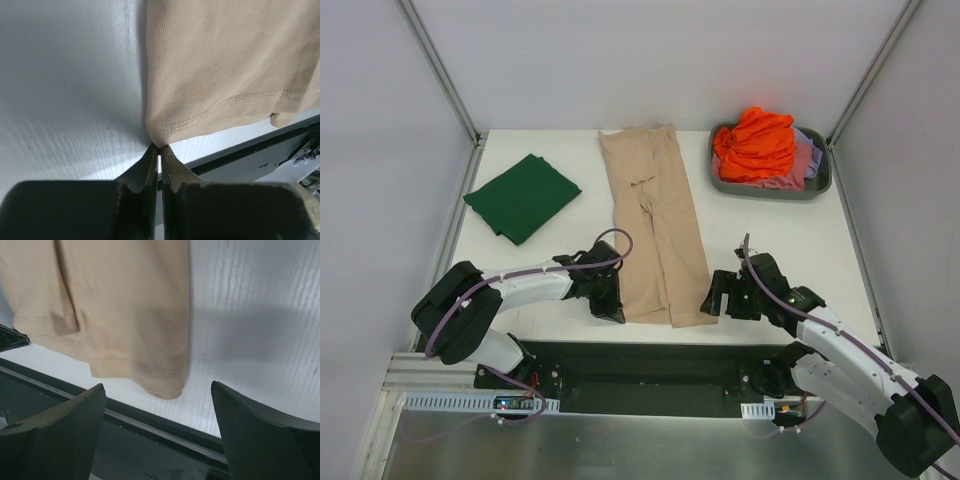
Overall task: Fold and stack the t-shirts
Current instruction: Grab the bottom of the folded rectangular tshirt with both arms
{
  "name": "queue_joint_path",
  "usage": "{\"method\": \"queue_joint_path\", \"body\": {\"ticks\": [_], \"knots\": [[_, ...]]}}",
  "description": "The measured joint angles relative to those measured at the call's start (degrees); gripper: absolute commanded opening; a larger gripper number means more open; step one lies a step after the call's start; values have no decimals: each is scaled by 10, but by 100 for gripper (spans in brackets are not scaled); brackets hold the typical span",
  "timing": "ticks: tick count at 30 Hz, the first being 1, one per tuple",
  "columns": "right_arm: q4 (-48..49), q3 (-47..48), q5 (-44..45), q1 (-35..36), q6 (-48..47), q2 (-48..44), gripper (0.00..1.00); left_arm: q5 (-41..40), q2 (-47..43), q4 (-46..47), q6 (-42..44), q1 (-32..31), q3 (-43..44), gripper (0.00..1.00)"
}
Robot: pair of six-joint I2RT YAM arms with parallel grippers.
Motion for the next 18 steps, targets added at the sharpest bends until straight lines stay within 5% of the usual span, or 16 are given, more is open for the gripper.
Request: {"method": "queue_joint_path", "body": {"ticks": [18], "knots": [[19,-23,-63,0,1,96,44,-6,-24,17,-9,0,-24,0]]}}
